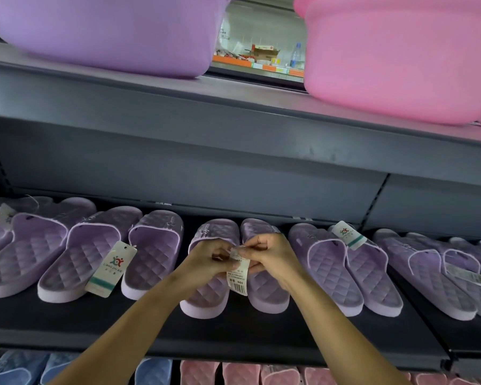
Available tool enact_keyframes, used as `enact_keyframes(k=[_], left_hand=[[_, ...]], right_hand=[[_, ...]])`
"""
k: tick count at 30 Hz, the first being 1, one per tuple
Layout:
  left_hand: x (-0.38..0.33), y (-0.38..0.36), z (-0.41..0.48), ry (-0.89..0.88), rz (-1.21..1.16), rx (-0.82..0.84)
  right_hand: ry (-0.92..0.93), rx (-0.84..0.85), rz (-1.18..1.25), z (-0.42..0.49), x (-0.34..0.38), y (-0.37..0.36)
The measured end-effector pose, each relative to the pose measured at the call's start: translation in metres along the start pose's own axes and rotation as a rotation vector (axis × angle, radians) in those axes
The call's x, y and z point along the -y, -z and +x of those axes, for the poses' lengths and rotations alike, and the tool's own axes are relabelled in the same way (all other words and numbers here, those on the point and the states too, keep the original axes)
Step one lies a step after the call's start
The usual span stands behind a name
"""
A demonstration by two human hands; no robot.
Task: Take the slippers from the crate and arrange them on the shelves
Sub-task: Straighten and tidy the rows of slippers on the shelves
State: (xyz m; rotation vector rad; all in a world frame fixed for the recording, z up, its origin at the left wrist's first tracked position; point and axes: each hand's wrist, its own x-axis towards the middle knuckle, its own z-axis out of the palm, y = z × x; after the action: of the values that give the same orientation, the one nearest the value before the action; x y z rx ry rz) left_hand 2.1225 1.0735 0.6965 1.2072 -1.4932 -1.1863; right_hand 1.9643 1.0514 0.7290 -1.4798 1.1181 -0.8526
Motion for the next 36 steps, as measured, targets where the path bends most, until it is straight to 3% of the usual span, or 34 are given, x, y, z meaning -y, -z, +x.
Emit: enact_keyframes(k=[7,15,21,26,31,36], left_hand=[[-0.008,-0.005,0.006,0.034,-0.031,-0.063],[-0.006,0.002,0.005,0.013,0.152,-0.157],[0.01,0.029,-0.002,0.101,0.136,-0.256],[0.024,0.017,-0.005,-0.035,0.477,-0.395],[0.031,0.01,-0.014,-0.186,0.619,-0.47],[0.041,0.012,-0.029,-0.374,0.739,-0.257]], right_hand=[[0.028,-0.032,-0.038,0.004,-0.001,0.007],[0.076,-0.01,-0.056,0.01,-0.018,0.004],[0.27,-0.135,-0.322,0.008,-0.038,0.02],[0.307,-0.169,-0.647,0.001,-0.055,0.028],[0.348,-0.2,-0.832,-0.005,-0.067,0.032],[0.373,-0.145,-0.982,-0.013,-0.069,0.029]])
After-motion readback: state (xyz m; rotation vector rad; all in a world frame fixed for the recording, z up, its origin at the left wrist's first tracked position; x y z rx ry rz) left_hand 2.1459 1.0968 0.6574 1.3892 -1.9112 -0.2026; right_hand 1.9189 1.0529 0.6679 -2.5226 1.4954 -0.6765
